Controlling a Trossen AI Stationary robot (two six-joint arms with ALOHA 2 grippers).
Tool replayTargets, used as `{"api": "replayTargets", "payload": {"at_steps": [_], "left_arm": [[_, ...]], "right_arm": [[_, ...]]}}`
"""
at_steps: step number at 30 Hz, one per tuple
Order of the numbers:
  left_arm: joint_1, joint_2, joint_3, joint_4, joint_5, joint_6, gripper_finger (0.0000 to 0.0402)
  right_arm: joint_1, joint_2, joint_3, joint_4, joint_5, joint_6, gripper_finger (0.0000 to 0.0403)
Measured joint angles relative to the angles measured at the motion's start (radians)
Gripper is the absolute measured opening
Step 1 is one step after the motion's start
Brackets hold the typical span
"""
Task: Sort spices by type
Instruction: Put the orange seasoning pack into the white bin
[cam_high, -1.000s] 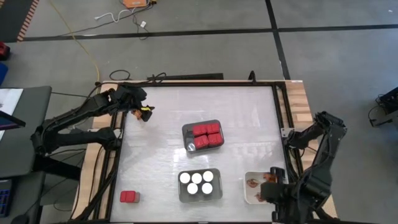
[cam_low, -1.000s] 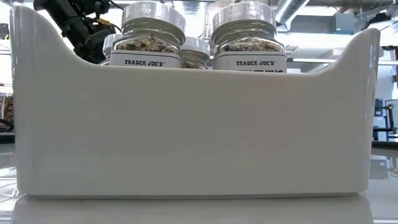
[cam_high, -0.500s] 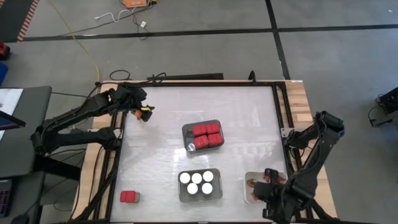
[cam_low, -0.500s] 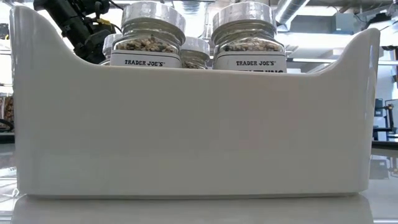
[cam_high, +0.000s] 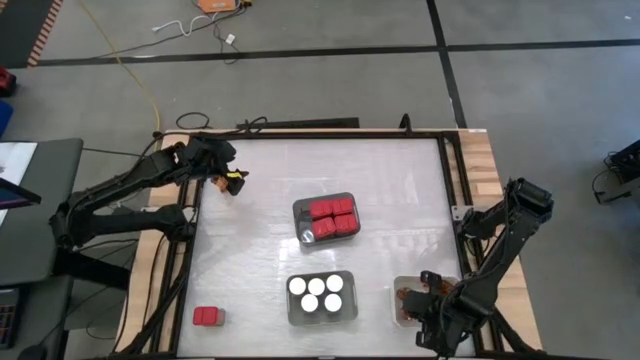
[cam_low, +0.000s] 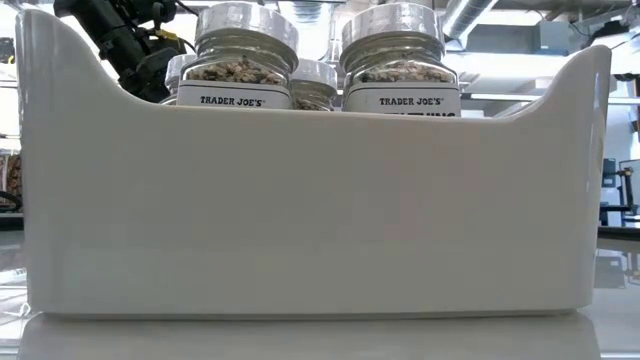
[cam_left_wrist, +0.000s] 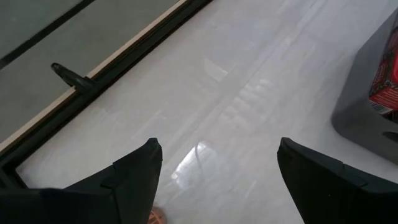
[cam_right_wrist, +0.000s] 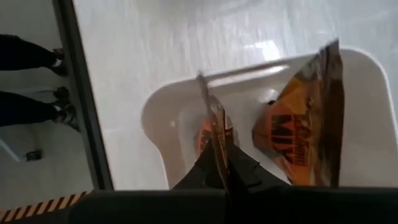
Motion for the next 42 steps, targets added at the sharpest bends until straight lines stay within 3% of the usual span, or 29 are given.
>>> {"api": "replayTargets", "payload": {"at_steps": [22, 28, 35, 42], "left_arm": [[0.000, 0.000, 0.000, 0.000, 0.000, 0.003, 0.0306], [0.000, 0.000, 0.000, 0.000, 0.000, 0.003, 0.0306], [0.000, 0.000, 0.000, 0.000, 0.000, 0.004, 0.0306], [0.000, 0.000, 0.000, 0.000, 0.000, 0.004, 0.0306]], "right_arm": [[-0.059, 0.001, -0.056, -0.008, 0.000, -0.027, 0.0016], [-0.062, 0.001, -0.039, -0.018, -0.005, -0.104, 0.0017], [-0.065, 0.000, -0.012, -0.068, -0.050, -0.106, 0.0053], [-0.064, 0.000, 0.008, -0.083, -0.081, -0.158, 0.0060]]}}
